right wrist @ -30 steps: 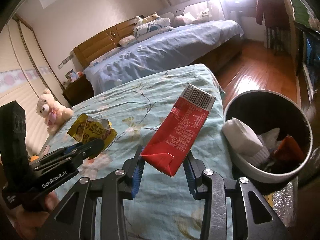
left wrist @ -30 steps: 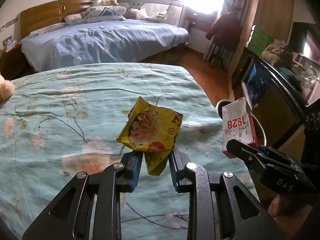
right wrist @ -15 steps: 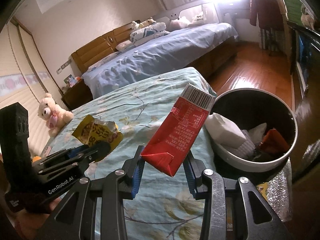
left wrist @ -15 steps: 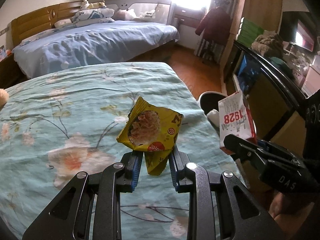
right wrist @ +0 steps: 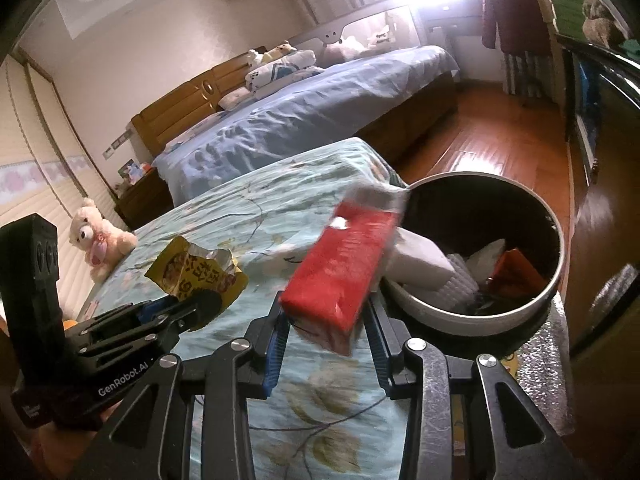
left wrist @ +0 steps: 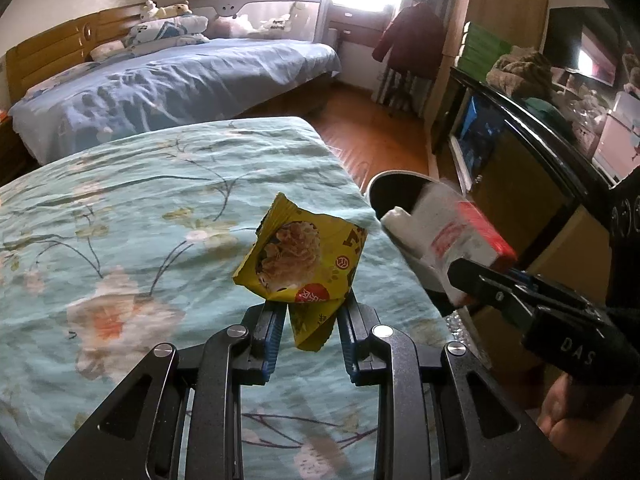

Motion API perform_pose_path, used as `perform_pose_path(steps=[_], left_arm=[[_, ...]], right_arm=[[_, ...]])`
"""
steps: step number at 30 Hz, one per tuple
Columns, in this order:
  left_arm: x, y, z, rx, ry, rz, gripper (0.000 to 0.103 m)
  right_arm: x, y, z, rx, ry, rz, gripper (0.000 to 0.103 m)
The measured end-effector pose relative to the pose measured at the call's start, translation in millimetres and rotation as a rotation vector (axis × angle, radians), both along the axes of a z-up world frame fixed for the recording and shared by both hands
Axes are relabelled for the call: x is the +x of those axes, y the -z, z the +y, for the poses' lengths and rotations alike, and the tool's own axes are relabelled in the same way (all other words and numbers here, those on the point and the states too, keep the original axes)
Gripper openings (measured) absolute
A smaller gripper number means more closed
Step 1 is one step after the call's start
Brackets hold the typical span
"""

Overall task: Collect trash
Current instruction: 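Carry the yellow wrapper and red-white carton over the bin opening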

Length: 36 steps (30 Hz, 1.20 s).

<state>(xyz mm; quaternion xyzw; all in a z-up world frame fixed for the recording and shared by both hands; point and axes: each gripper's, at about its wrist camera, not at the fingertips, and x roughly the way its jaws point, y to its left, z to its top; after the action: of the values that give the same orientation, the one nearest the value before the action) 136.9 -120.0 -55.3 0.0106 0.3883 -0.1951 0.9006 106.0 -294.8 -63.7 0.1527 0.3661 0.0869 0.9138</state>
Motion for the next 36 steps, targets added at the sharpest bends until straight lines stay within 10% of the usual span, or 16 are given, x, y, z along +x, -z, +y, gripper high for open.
perform_pose_path(steps=[36], left_arm=[[-2.8, 5.6, -13.9, 0.008, 0.032, 0.019, 0.024]], right_arm=[[7.3, 12.2, -7.8, -0.027, 0.018, 0.037, 0.031]])
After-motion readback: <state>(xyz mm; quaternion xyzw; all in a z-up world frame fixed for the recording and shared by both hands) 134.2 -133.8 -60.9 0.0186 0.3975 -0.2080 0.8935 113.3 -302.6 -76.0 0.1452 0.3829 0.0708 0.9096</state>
